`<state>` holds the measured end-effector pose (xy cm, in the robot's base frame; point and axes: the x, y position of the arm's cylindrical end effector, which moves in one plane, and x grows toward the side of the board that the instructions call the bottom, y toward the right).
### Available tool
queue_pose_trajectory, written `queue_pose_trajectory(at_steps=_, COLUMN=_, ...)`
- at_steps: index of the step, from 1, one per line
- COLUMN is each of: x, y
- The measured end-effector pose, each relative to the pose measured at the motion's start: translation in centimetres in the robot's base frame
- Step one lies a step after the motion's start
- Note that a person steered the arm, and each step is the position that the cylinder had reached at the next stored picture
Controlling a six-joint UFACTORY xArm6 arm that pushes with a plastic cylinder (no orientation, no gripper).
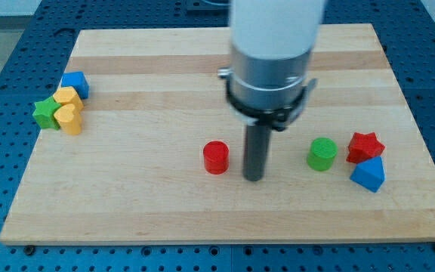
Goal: Move the red circle to the group of blocks
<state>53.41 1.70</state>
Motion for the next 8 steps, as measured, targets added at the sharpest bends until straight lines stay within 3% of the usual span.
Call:
queue_pose_trajectory(at_steps=2, x=-9.3, y=-13.2)
queue_pose_trajectory(at_steps=3, x=-11.6, y=-19.1)
queue_pose_trajectory(at_steps=7, x=-12.4, y=-22.3)
queue_pose_trajectory(at_steps=8, x=-11.2, y=-20.2)
